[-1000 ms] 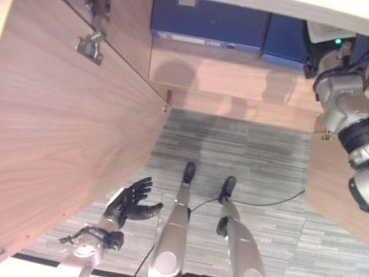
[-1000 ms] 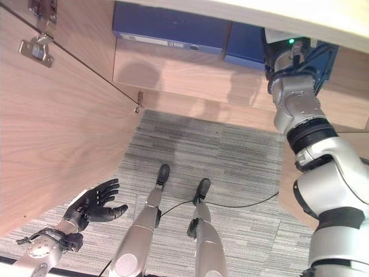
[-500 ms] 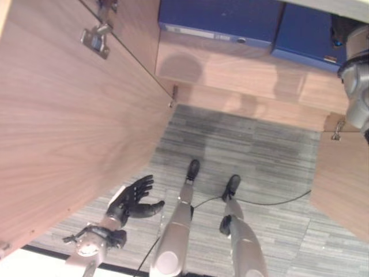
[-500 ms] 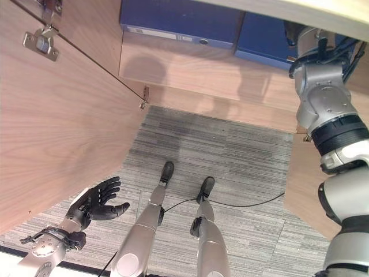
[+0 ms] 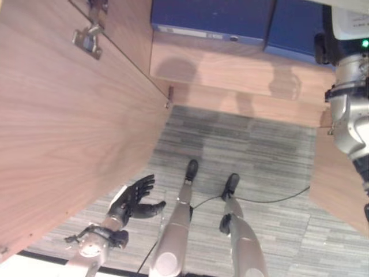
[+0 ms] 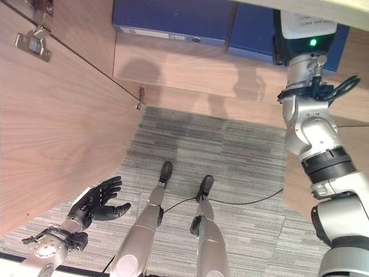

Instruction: Put the empty folder in the office cabinet

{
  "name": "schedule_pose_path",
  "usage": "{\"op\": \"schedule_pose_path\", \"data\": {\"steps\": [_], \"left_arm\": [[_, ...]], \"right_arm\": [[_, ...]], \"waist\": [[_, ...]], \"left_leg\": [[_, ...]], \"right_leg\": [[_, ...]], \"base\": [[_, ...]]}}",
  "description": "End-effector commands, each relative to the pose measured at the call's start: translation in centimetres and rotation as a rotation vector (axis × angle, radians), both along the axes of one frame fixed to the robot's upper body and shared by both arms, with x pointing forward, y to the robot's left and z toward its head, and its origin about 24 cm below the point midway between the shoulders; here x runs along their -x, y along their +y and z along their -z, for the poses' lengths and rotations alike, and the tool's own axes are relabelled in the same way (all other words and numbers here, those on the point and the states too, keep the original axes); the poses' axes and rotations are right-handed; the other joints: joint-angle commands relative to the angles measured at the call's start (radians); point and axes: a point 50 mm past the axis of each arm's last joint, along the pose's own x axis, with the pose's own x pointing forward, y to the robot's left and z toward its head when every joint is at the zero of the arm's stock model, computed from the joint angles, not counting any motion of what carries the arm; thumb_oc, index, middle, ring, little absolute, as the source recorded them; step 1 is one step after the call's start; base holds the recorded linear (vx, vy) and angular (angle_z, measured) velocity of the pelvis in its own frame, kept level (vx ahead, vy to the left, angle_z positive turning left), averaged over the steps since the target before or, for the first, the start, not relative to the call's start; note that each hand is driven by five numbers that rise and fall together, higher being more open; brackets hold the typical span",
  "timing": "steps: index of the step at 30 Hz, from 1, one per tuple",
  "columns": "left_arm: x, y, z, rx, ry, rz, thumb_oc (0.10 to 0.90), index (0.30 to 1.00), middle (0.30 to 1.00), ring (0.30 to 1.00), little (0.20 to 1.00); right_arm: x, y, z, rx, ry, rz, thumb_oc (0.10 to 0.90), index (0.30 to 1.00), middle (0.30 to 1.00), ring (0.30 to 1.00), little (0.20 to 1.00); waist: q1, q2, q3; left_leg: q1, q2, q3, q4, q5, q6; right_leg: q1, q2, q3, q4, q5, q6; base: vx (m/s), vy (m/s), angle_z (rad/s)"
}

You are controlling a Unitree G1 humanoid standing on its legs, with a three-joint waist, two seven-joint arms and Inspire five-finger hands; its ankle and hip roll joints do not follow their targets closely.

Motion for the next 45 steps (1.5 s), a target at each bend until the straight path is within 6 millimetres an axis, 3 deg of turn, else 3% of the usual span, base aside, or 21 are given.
{"op": "schedule_pose_path", "data": {"steps": [1,3,5,8,12,17,20,26,35,45], "left_arm": [[2.9,0.4,1.0,-0.024,0.055,-0.027,0.8,0.9,0.9,0.9,0.9],[3.4,0.6,1.0,-0.031,0.064,-0.032,0.8,0.9,0.9,0.9,0.9],[3.5,0.7,0.9,-0.036,0.067,-0.026,0.8,0.9,0.9,0.9,0.9],[3.8,0.4,1.0,-0.028,0.07,-0.02,0.8,0.9,0.9,0.9,0.9],[4.0,0.0,1.3,-0.031,0.084,-0.009,0.8,0.9,0.9,0.9,0.9],[4.1,0.0,1.3,-0.042,0.091,0.004,0.8,0.9,0.9,0.9,0.9],[3.9,0.0,1.1,-0.054,0.087,0.019,0.8,0.9,0.9,0.9,0.9],[4.0,0.8,0.5,-0.075,0.076,0.018,0.8,0.9,0.9,0.9,0.9],[3.7,1.7,0.0,-0.093,0.057,-0.019,0.8,0.9,0.9,0.9,0.9],[3.4,2.1,-0.3,-0.093,0.038,-0.044,0.8,0.9,0.9,0.9,0.9]], "right_arm": [[3.0,0.3,-2.3,0.016,-0.087,-0.138,0.8,0.9,0.9,0.9,0.9],[5.0,-0.9,-0.4,0.016,-0.074,-0.122,0.8,0.9,0.9,0.9,0.9],[5.2,-1.1,-0.2,0.012,-0.07,-0.116,0.8,0.9,0.9,0.9,0.9],[7.6,-2.0,1.1,0.056,-0.092,-0.072,0.8,0.9,0.9,0.9,0.9],[8.8,-2.0,2.5,0.092,-0.049,-0.071,0.8,0.9,0.9,0.9,0.9],[8.8,-1.9,3.9,0.127,0.059,-0.08,0.8,0.9,0.9,0.9,0.9],[7.4,-2.0,4.8,0.077,0.193,-0.11,0.8,0.9,0.9,0.9,0.9],[5.0,-0.6,1.2,0.103,0.197,-0.179,0.8,0.9,0.9,0.9,0.9],[1.5,1.5,-2.4,0.096,0.184,-0.202,0.8,0.9,0.9,0.9,0.9],[-0.3,2.1,-4.3,0.101,0.175,-0.148,0.8,0.9,0.9,0.9,0.9]], "waist": [[-0.057,-0.062,-0.039],[-0.077,-0.077,-0.041],[-0.071,-0.079,-0.043],[-0.099,-0.088,-0.042],[-0.113,-0.094,-0.041],[-0.121,-0.098,-0.039],[-0.118,-0.101,-0.039],[-0.087,-0.095,-0.037],[-0.045,-0.087,-0.04],[-0.018,-0.08,-0.037]], "left_leg": [[0.043,-0.003,-0.009,-0.026,-0.112,0.014],[0.043,-0.003,-0.007,-0.026,-0.115,0.016],[0.042,-0.003,-0.008,-0.026,-0.115,0.017],[0.044,-0.005,-0.004,-0.026,-0.11,0.02],[0.054,-0.002,0.001,-0.026,-0.123,0.022],[0.057,-0.002,0.006,-0.026,-0.126,0.024],[0.06,-0.002,0.008,-0.026,-0.127,0.025],[0.064,-0.001,0.013,-0.026,-0.125,0.026],[0.058,0.002,0.011,-0.026,-0.12,0.02],[0.049,0.002,0.005,-0.026,-0.116,0.015]], "right_leg": [[0.007,0.006,0.004,-0.04,-0.017,0.022],[0.007,0.007,0.003,-0.04,-0.017,0.025],[0.007,0.007,0.002,-0.04,-0.018,0.025],[0.007,0.007,0.007,-0.04,-0.014,0.028],[0.016,0.01,0.013,-0.04,-0.02,0.031],[0.017,0.012,0.019,-0.04,-0.019,0.032],[0.016,0.01,0.021,-0.04,-0.017,0.03],[0.012,0.01,0.023,-0.04,-0.013,0.024],[0.006,0.01,0.016,-0.04,-0.013,0.017],[0.0,0.01,0.008,-0.04,-0.013,0.014]], "base": [[0.04,-0.01,0.01],[0.0,0.0,0.0],[0.0,0.0,0.0],[0.0,0.027,-0.05],[0.0,0.017,-0.07],[0.0,0.014,-0.07],[0.0,0.001,-0.05],[0.0,-0.001,-0.02],[0.0,-0.002,0.01],[0.0,-0.003,0.03]]}}
